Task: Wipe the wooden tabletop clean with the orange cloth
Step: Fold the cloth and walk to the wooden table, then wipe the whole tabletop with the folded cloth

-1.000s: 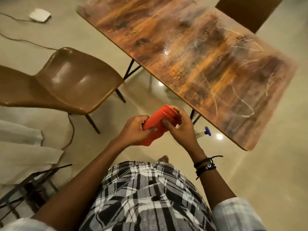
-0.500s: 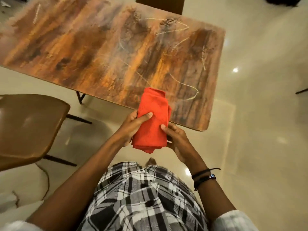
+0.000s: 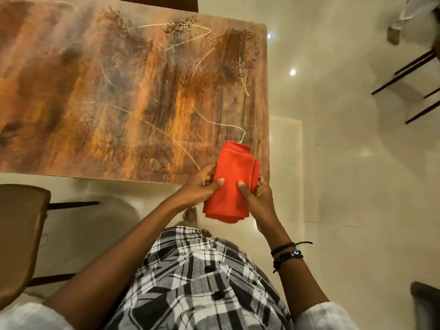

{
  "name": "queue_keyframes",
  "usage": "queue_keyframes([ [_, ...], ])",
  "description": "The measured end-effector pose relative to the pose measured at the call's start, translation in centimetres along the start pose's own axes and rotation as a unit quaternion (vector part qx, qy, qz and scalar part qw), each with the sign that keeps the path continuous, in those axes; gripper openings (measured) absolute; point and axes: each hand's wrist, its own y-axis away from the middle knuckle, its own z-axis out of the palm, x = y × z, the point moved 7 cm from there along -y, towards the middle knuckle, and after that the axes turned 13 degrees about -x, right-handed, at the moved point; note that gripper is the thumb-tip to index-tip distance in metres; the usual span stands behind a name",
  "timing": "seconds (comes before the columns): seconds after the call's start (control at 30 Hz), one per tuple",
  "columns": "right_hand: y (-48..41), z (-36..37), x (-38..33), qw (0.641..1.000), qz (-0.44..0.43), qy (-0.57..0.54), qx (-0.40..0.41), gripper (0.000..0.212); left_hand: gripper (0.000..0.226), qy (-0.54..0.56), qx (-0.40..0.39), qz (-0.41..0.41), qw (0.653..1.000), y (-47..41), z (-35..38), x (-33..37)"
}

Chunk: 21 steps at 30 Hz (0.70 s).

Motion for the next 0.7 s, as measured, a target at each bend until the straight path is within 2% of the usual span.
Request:
queue_keyframes([
  [0.07,-1.3,-1.1,-0.7,0.999,0.001,0.038,0.034,0.045,0.049,-0.017,-0.008,-0.01,1.0,-1.6,-0.9,0.3],
  [0.17,-3.6,-2.6,-2.7,0.993,-0.012,0.094,0.075,0.045,0.047,-0.056,-0.026,0.016,0.998,-4.1,-2.0,1.7],
  [0.3,-6.3,-4.2,-4.3,0.978,-0.038,0.172,0.112,0.048,0.058,-0.117,-0.044,0.052,0.991,-7.1,-3.0,3.2],
  [0.4,-7.3,-5.5,-2.5,0.957,0.018,0.247,0.151,0.061,0.064,-0.176,-0.085,0.042,0.98,-8.7,-3.6,2.2],
  [0.47,-7.3,-5.9,-1.2,0.929,0.058,0.312,0.188,0.072,0.066,-0.253,-0.078,0.013,0.964,-9.5,-4.6,1.2],
  [0.6,-8.1,-3.2,-2.0,0.887,-0.035,0.416,0.199,0.071,0.074,-0.387,-0.025,0.009,0.922,-11.8,-6.9,2.6],
  [0.7,-10.4,-1.0,-1.1,0.87,-0.033,0.465,0.16,0.071,0.102,-0.499,-0.048,-0.045,0.864,-14.6,-8.2,4.4],
])
